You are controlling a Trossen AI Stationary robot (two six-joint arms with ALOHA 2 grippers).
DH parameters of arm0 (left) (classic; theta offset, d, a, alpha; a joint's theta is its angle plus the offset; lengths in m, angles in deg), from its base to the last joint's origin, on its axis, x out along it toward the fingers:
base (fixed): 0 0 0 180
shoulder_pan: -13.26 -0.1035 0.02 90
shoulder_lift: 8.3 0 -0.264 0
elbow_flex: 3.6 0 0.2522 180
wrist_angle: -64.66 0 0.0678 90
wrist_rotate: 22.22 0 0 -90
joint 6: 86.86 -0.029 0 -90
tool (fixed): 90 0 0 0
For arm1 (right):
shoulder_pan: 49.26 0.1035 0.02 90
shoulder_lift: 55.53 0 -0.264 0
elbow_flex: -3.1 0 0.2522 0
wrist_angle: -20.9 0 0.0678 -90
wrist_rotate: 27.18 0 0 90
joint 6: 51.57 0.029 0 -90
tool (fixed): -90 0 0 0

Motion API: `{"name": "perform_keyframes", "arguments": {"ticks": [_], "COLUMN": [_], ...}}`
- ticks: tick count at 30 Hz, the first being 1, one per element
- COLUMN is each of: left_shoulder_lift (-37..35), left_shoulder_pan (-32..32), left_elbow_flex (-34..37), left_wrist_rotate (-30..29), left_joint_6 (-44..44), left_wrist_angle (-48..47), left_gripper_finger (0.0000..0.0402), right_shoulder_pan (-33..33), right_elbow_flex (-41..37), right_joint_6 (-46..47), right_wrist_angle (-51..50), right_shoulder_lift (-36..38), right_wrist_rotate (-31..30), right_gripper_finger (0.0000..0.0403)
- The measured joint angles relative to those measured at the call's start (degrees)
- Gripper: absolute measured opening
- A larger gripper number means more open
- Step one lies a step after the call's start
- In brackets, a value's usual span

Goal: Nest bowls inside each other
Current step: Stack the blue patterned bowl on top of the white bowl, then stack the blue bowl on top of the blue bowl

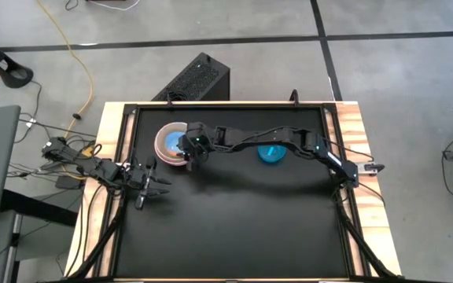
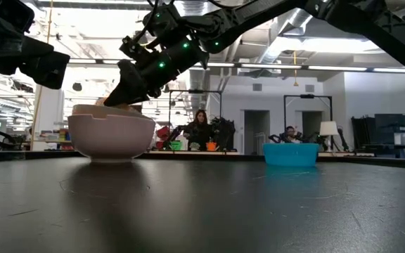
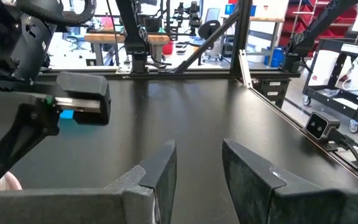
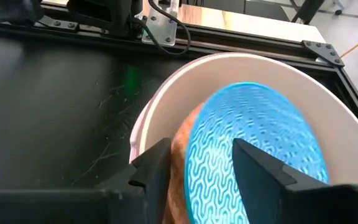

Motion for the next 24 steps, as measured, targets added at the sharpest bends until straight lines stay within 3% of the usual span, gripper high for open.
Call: {"name": "perform_keyframes", "arguments": {"ticks": [6,10,15,24], "left_shoulder_lift": [0.00,0.00,0.00,-0.02], "left_shoulder_pan": [0.02,0.00,0.00,0.00], "left_elbow_flex": [0.00,0.00,0.00,0.00], "left_wrist_rotate": [0.00,0.00,0.00,-0.02], "left_joint_6": [0.00,0.01,0.00,0.00], "left_wrist_angle": [0.00,0.00,0.00,0.00], "left_gripper_finger": [0.0118,0.0118,0.0118,0.0118], "right_shoulder_pan": [0.00,-0.09,-0.13,0.67], "right_elbow_flex": [0.08,0.13,0.15,-2.65], "right_joint_6": [-0.05,-0.01,0.59,14.94], "right_wrist_angle": [-2.56,-10.46,-28.53,-65.19], "right_shoulder_lift": [3.77,8.94,16.12,21.04], "right_wrist_rotate": [0.02,0.06,0.48,-0.33], "right_gripper_finger": [0.0215,0.0218,0.0219,0.0218]}}
